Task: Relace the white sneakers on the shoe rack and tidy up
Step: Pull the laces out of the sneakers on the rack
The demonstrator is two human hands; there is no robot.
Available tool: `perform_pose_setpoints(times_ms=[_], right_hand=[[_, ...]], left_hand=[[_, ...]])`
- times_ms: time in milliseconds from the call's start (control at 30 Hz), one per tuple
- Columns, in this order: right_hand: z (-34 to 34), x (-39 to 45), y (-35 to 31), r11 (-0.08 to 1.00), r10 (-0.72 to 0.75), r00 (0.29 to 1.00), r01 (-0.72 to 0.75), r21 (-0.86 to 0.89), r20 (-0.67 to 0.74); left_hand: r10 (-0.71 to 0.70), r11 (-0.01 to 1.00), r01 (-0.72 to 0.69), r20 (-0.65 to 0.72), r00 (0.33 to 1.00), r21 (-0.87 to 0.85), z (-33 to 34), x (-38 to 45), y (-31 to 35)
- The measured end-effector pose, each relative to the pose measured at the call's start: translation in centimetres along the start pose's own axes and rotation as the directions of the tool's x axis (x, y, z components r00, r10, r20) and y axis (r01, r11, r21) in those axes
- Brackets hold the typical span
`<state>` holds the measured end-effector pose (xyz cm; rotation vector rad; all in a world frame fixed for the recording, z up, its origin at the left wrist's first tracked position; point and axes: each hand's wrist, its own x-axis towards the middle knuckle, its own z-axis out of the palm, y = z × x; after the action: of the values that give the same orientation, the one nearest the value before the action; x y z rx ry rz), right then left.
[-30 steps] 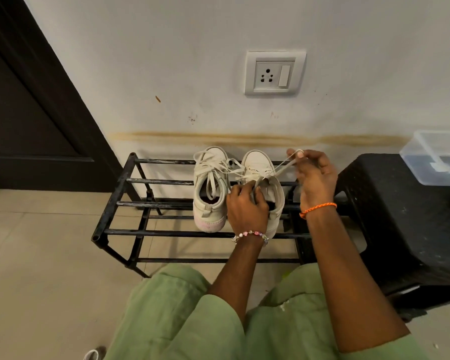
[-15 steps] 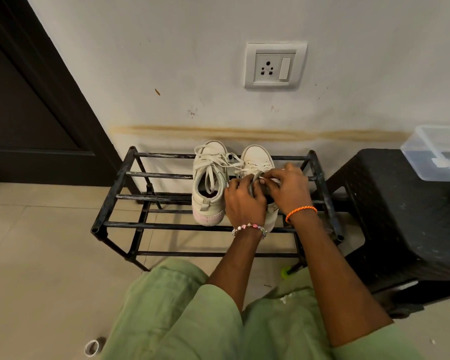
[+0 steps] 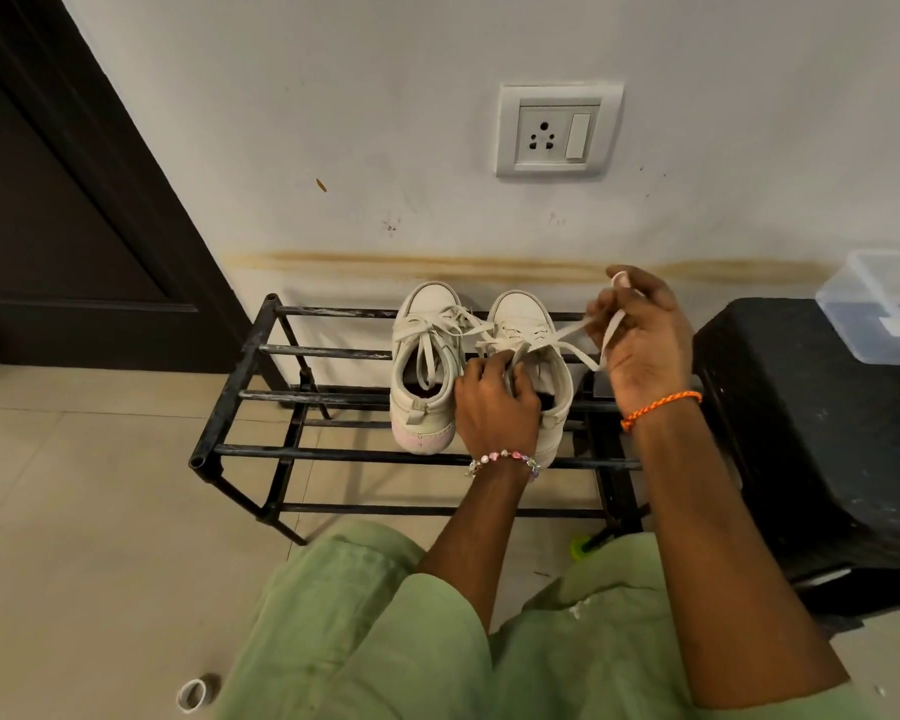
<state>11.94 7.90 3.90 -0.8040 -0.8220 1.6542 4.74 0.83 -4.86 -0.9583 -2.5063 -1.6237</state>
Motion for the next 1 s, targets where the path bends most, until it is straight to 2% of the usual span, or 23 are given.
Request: perform_pose_setpoints(times_ms=[33,67,100,133,167,233,267,300,333,367,500,567,633,667,733,800,833,867,900,933,967,1000], right_hand=[[-0.2,0.0,0.5,0.973,-0.064,0.998,0.061,-0.221,-0.003],[-0.6,0.1,1.4,0.864,-0.137,0.99,0.14,-0.483,0.042],[-1.1,0.0,2.3,0.681,-0.186,0.974,0.225,-0.697,0.132],[-1.5,0.0,3.2,0.476,-0.195,0.955,0.293,-0.829,0.225],[-1.8,0.1,3.7,0.306,-0.168,0.94,0.336,-0.891,0.296],[-2.0,0.2,4.3,0.055,-0.058,0.926,0.375,-0.925,0.372],[-2.0,0.3,4.4,-0.031,-0.011,0.926,0.377,-0.926,0.377],[-1.9,0.2,4.6,-0.07,0.0,0.924,0.382,-0.922,0.383],[-2.0,0.3,4.7,-0.055,-0.013,0.925,0.379,-0.924,0.381],[-1.9,0.2,4.7,0.011,-0.045,0.925,0.377,-0.926,0.376],[-1.5,0.1,3.9,0.372,-0.099,0.955,0.295,-0.88,0.279],[-1.2,0.0,3.0,0.558,-0.11,0.968,0.247,-0.792,0.225],[-0.7,-0.4,1.6,0.826,-0.089,0.98,0.173,-0.536,0.18],[-0.4,-0.6,0.9,0.918,-0.056,0.983,0.12,-0.377,0.175],[0.0,-0.7,-0.2,0.993,0.037,0.977,-0.013,-0.116,0.208],[0.3,-0.6,-0.5,0.992,0.116,0.971,-0.123,0.018,0.209],[0.4,-0.6,-0.4,0.992,0.119,0.981,-0.111,-0.06,0.155],[0.6,-0.6,-0.1,0.961,0.066,0.993,-0.036,-0.274,0.103],[0.3,-0.5,0.5,0.826,-0.024,0.995,0.076,-0.559,0.1],[0.0,-0.4,1.4,0.605,-0.092,0.983,0.182,-0.776,0.159],[-0.3,-0.5,2.2,0.386,-0.109,0.963,0.268,-0.883,0.245],[-0.7,-0.4,3.0,0.214,-0.079,0.947,0.322,-0.922,0.312]], left_hand=[[-0.002,1.0,0.002,0.0,1.0,0.003,0.0,0.0,0.0],[-0.003,1.0,0.003,0.001,1.0,0.006,0.0,0.0,0.0],[-0.003,1.0,0.003,0.004,1.0,0.008,0.0,0.0,0.0],[-0.004,1.0,0.004,0.006,1.0,0.008,0.0,0.0,0.0],[-0.005,1.0,0.005,0.008,1.0,0.007,-0.1,0.0,0.0],[-0.006,1.0,0.006,0.005,1.0,0.002,-0.1,0.1,0.1],[-0.003,1.0,0.003,0.001,1.0,-0.001,-0.1,0.1,0.1],[0.001,1.0,-0.001,-0.002,1.0,-0.004,-0.1,0.0,0.1],[0.003,1.0,-0.003,-0.004,1.0,-0.005,-0.1,0.0,0.1],[0.003,1.0,-0.003,-0.005,1.0,-0.004,-0.1,0.0,0.1],[-0.005,1.0,0.005,-0.007,1.0,-0.001,-0.1,-0.1,0.1],[-0.001,1.0,0.001,-0.009,1.0,0.008,-0.1,0.0,0.0],[0.009,1.0,-0.009,-0.013,1.0,0.011,0.0,0.0,-0.1],[0.015,1.0,-0.015,-0.019,1.0,0.013,0.0,0.0,-0.2],[0.021,1.0,-0.021,-0.024,0.999,0.007,0.2,0.0,-0.2],[0.016,1.0,-0.016,-0.018,1.0,-0.005,0.2,0.0,-0.1],[0.015,1.0,-0.015,-0.014,1.0,-0.006,0.1,0.0,-0.1],[0.019,1.0,-0.019,-0.014,1.0,-0.003,0.1,0.0,-0.1],[0.025,1.0,-0.025,-0.014,1.0,0.002,0.1,0.0,-0.1],[0.03,1.0,-0.03,-0.013,0.999,0.007,0.1,0.1,-0.1],[0.031,0.999,-0.031,-0.01,0.999,0.007,0.0,0.1,0.0],[0.03,1.0,-0.03,-0.006,1.0,0.004,0.0,0.1,0.0]])
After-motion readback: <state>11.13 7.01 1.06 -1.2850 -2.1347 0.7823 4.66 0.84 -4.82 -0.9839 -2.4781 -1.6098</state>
